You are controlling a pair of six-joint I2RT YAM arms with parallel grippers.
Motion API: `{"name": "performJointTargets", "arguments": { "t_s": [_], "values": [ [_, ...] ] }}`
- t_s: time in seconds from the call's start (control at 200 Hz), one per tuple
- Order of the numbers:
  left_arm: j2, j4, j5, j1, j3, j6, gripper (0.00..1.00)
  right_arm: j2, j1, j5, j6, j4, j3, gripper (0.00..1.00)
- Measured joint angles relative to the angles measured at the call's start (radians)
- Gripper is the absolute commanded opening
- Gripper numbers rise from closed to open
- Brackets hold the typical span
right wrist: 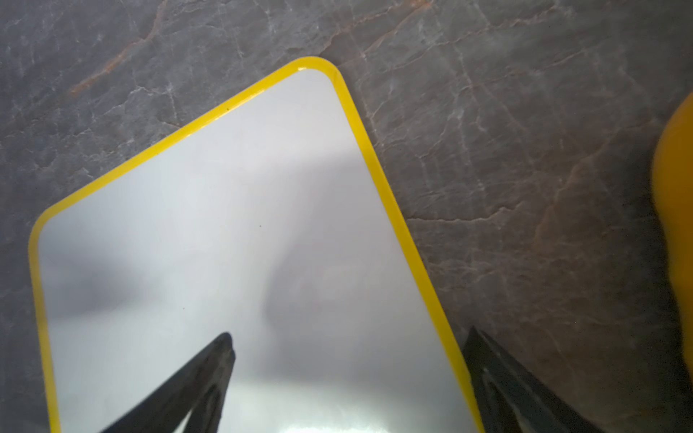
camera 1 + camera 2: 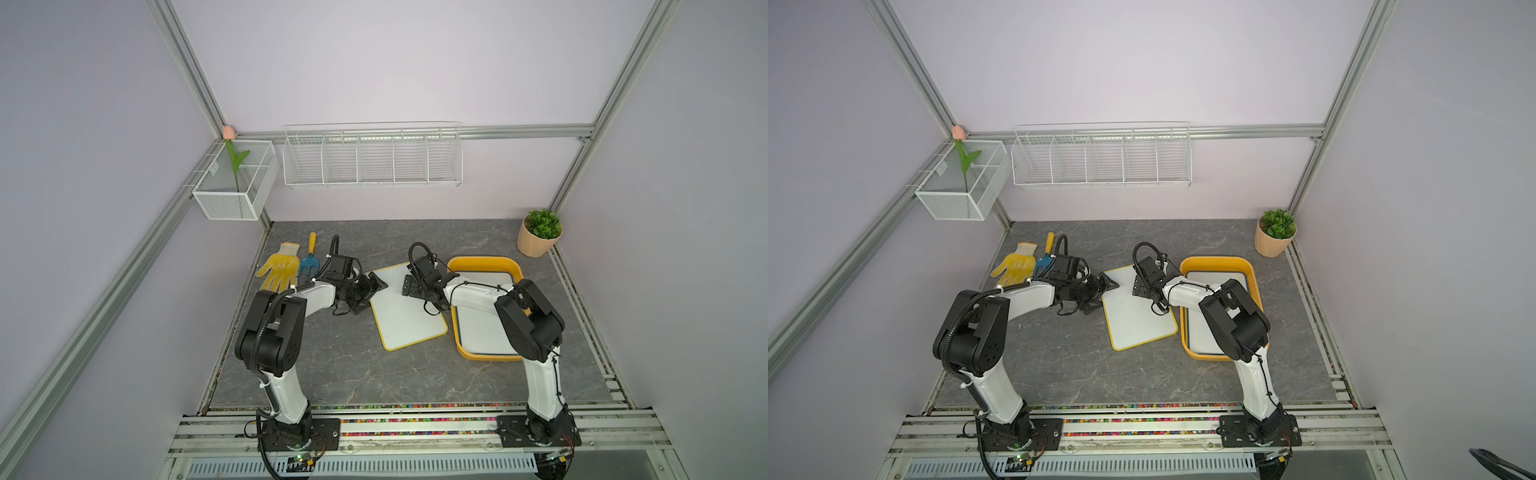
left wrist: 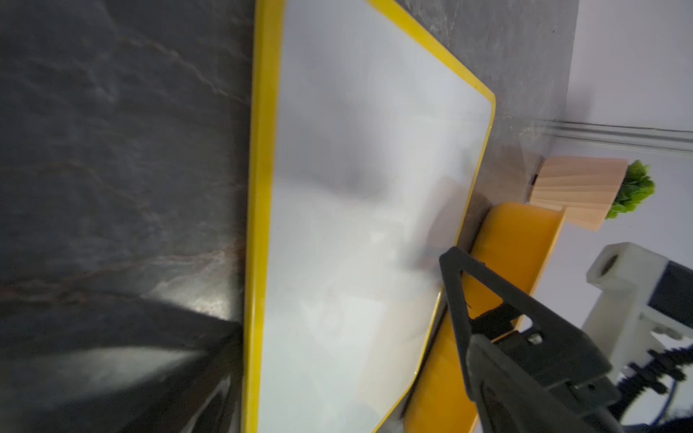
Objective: Put the whiteboard into the storage box
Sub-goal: Pick up the whiteboard at the center of the board.
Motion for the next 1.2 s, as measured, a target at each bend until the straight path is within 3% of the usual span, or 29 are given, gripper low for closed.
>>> {"name": "performJointTargets", "arguments": {
  "t_s": [0.13, 0.285, 0.585, 0.865, 1.2],
  "values": [
    [0.012, 0.164, 0.120, -0.013, -0.073, -0.123, 0.92, 0.006, 0.007, -0.059, 0.005, 0.063, -0.001, 0.97],
    [0.012, 0.241, 0.150, -0.014, -0.108, -0.155, 0.92, 0.008, 0.007, -0.068, 0.005, 0.085, -0.004, 0.97],
    [-0.008, 0.170, 0.140, 0.005, -0.103, -0.116, 0.92, 0.008, 0.005, -0.112, 0.014, 0.139, -0.017, 0.97],
    [-0.058, 0.008, 0.059, 0.005, -0.079, -0.057, 0.93, 0.006, 0.004, -0.178, 0.039, 0.205, -0.041, 0.97],
    [-0.125, -0.020, -0.014, 0.005, -0.079, -0.042, 0.92, -0.005, 0.000, -0.217, 0.092, 0.275, -0.079, 0.97]
  ]
}}
